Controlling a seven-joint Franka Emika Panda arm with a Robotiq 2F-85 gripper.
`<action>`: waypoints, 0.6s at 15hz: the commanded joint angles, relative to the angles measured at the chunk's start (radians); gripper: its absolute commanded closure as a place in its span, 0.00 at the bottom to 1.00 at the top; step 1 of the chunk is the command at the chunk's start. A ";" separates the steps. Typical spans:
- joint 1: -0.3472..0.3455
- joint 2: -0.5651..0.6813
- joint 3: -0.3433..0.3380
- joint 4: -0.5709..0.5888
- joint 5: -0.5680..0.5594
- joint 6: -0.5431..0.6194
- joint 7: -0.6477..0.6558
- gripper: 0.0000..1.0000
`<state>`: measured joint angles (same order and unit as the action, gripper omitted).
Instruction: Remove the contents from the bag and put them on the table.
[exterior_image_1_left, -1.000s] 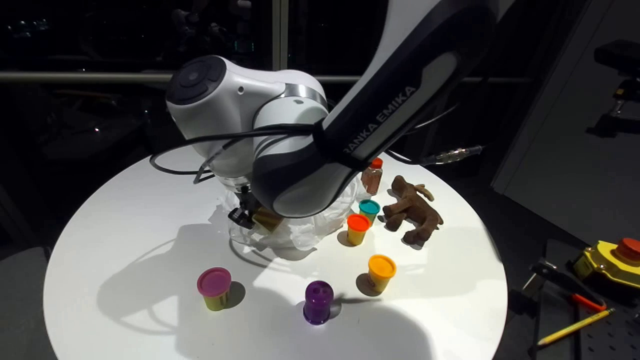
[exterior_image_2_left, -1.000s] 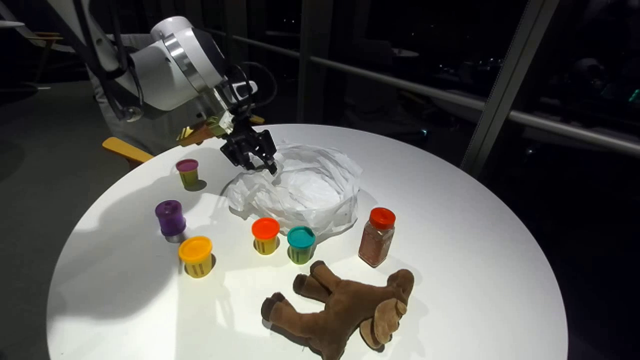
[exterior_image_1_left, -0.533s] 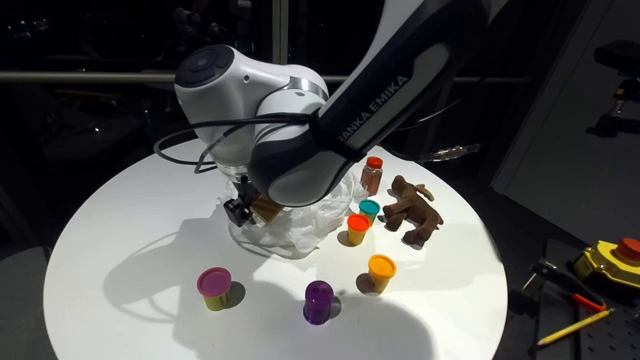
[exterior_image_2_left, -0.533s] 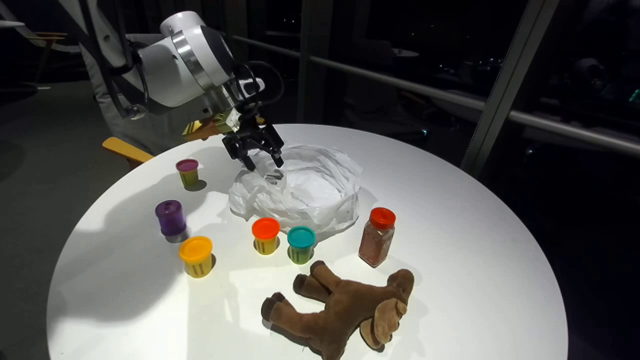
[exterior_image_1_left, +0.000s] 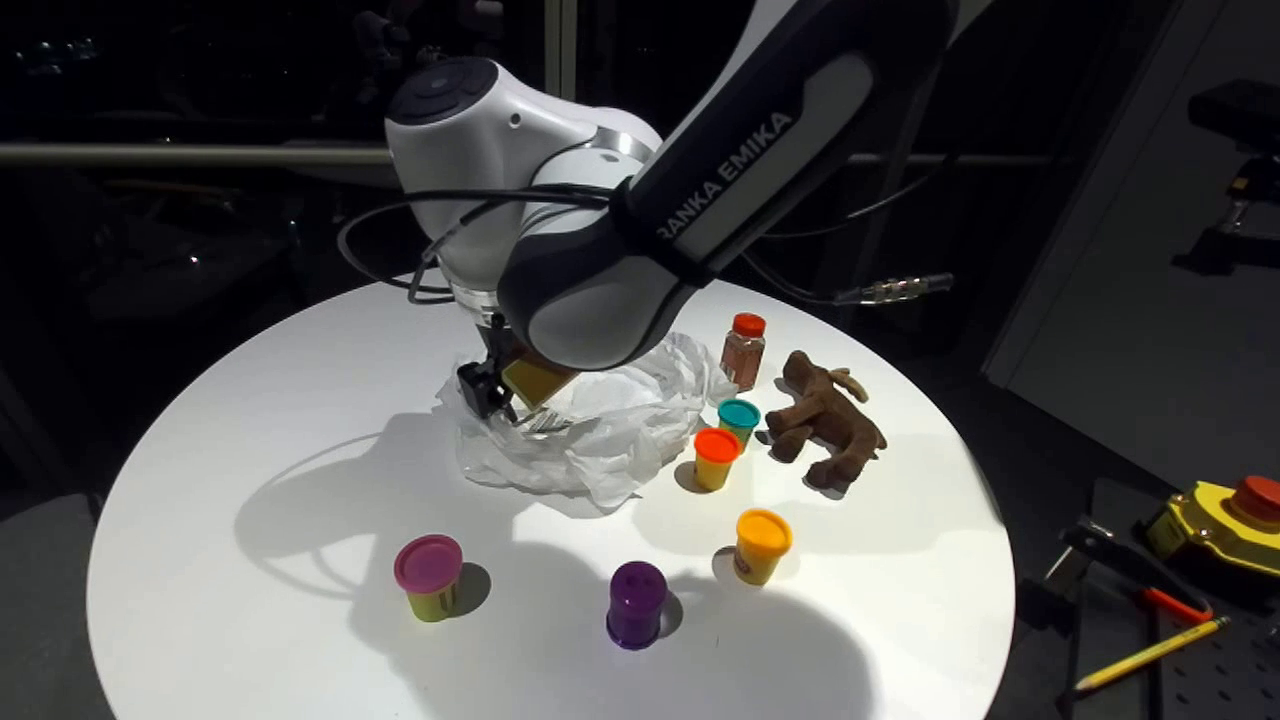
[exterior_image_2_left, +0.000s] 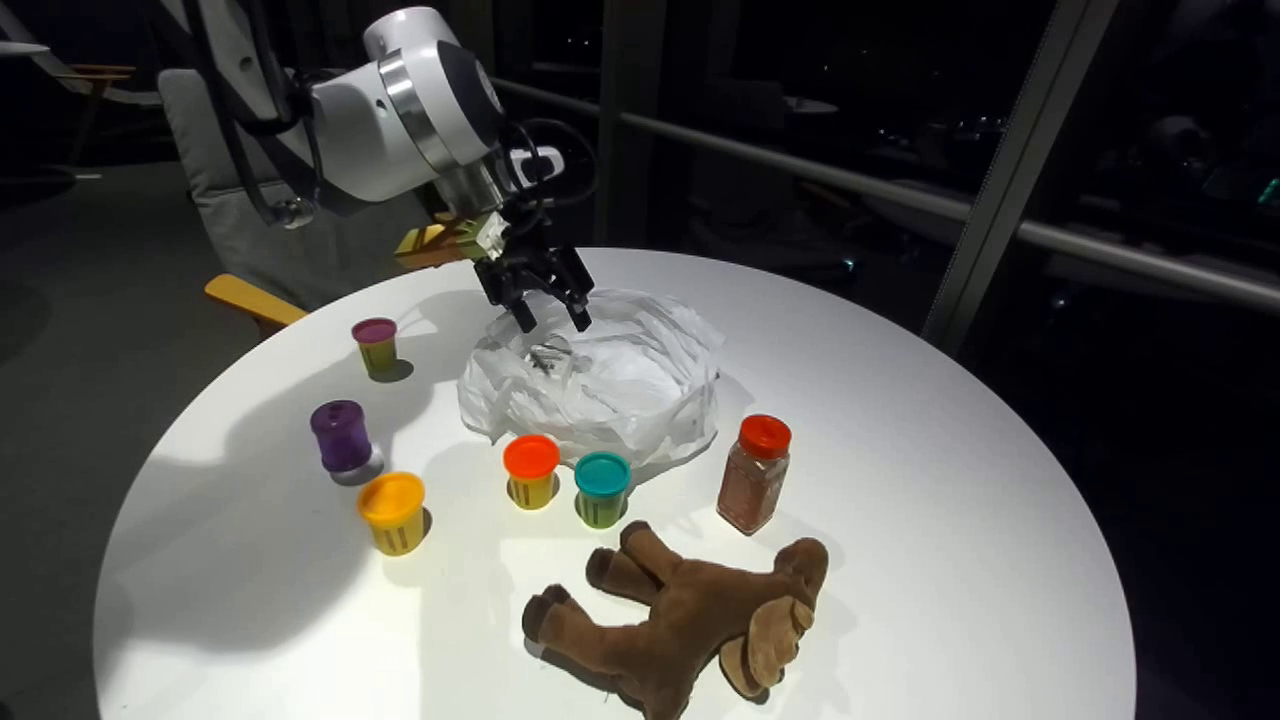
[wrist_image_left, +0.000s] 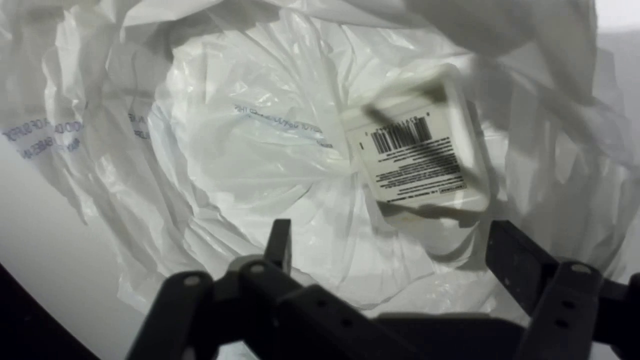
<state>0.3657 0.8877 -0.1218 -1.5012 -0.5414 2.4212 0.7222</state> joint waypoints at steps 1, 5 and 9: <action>-0.009 -0.027 -0.018 -0.005 0.052 0.026 -0.034 0.00; -0.027 0.000 -0.003 0.017 0.083 0.072 -0.097 0.00; -0.037 0.028 0.012 0.032 0.147 0.114 -0.175 0.00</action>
<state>0.3449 0.8905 -0.1248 -1.4985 -0.4460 2.4961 0.6166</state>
